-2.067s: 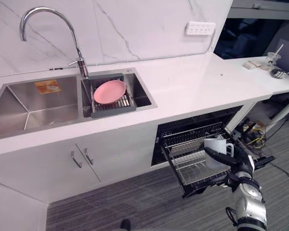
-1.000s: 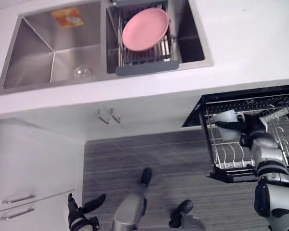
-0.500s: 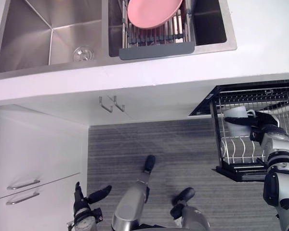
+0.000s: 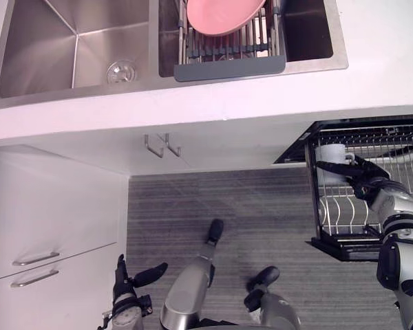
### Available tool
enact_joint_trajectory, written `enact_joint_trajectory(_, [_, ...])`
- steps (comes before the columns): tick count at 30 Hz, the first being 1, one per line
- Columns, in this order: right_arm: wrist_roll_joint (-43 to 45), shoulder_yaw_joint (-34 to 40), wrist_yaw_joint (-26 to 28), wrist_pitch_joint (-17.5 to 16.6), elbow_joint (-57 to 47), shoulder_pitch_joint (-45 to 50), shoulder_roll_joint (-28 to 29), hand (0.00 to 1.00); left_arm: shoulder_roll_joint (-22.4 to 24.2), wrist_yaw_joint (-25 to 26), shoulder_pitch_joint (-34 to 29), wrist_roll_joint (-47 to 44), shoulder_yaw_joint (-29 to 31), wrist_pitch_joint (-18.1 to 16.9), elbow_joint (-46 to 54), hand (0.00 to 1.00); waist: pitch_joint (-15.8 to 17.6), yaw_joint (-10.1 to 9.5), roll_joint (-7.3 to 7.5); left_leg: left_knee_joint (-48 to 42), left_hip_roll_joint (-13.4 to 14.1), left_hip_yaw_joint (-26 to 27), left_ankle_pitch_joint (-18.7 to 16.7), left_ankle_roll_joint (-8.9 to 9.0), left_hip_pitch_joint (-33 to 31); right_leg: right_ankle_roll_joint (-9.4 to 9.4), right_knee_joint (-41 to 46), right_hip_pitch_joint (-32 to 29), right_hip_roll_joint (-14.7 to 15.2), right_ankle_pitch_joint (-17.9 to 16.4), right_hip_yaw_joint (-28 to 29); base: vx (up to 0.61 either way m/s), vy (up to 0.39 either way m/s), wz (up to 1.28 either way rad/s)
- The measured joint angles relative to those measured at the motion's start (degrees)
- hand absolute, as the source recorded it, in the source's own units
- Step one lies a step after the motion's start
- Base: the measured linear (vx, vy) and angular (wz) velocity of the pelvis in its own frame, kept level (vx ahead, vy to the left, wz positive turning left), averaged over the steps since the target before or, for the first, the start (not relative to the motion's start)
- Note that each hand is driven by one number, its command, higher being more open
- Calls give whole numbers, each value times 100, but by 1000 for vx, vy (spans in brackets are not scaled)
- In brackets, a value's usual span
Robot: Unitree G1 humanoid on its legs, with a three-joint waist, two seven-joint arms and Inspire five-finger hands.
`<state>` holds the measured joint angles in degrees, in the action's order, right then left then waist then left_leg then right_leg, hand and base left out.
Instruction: Walk over to the sink, pick up the cup, carry it to the dishwasher, place the cup inside the dishwasher, then close the dishwasher door
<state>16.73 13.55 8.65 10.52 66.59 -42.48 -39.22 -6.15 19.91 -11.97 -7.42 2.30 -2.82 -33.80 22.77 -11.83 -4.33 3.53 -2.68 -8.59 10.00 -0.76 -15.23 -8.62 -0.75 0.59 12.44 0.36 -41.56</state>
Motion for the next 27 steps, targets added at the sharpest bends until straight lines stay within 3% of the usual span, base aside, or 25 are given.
enact_joint_trajectory(4, [12,2,10,-351,-138,137,7,100,7,-24,3,75,-50,-3,-127,100,1,23,6,38,-18,-16,13,13,118,1,-3,99,-21,2,-2,0,0,0])
enact_joint_trajectory(8, [267,246,-5,-760,-1392,1002,212,100,12,-99,9,71,-34,-8,-434,100,-18,75,42,139,-17,-35,69,24,213,1,-4,157,-17,2,5,0,0,0])
enact_joint_trajectory(13, [459,585,-4,-956,-3428,2497,1218,100,20,-902,-167,-53,178,-182,-717,100,-249,453,276,133,-41,-16,39,48,558,2,3,504,18,-4,72,-6,4,0])
enact_joint_trajectory(17, [438,1188,-65,-1041,-4117,3220,1737,100,14,-1426,-298,-65,250,-483,-714,100,-435,528,322,-689,-87,317,-558,-64,370,-70,292,687,161,-287,105,-73,56,6])
enact_joint_trajectory(18, [409,1390,-145,-1044,-4366,3470,1873,100,10,-1555,-390,-67,321,-528,-719,100,-489,645,326,-963,-3,701,-691,-93,327,-111,315,834,188,-325,7,-71,95,24])
enact_joint_trajectory(21, [392,2022,-538,-1168,-5372,4028,2525,100,57,-1771,-657,-43,504,-569,-864,100,-689,856,418,-1498,23,1214,-1077,-188,279,-205,683,881,495,-508,-26,66,87,5])
enact_joint_trajectory(22, [389,2218,-726,-1311,-5943,4246,2929,100,108,-1758,-671,-32,670,-593,-1107,100,-703,986,445,-1804,125,1652,-1391,-197,347,2,1132,923,717,-700,-17,107,78,-9])
enact_joint_trajectory(23, [365,2203,-778,-1369,-6131,4319,3018,100,141,-1751,-678,-28,711,-584,-1197,100,-710,1041,431,-1826,156,1725,-1448,-250,414,176,1448,873,814,-737,32,110,57,-13])
enact_joint_trajectory(24, [329,2172,-791,-1415,-6291,4359,3104,100,175,-1742,-707,-27,748,-567,-1264,100,-713,1095,428,-1810,157,1746,-1488,-288,491,475,1842,752,939,-736,126,84,75,-27])
enact_joint_trajectory(25, [294,2022,-790,-1498,-6610,4468,3279,100,161,-1742,-772,-20,732,-561,-1347,100,-785,1150,420,-1631,202,1773,-1503,-310,687,1038,2588,386,1068,-517,618,121,98,-30])
enact_joint_trajectory(26, [197,1963,-776,-1632,-6827,4574,3419,100,118,-1761,-797,-23,714,-540,-1350,100,-866,1184,384,-1455,227,1742,-1471,-359,879,1101,3001,85,1040,-380,1186,207,115,-6])
enact_joint_trajectory(27, [110,1947,-688,-1853,-7078,4705,3647,100,-10,-1817,-788,-31,638,-483,-1350,100,-940,1282,471,-1215,241,1593,-1412,-379,1043,749,3169,-94,721,-645,1913,166,60,26])
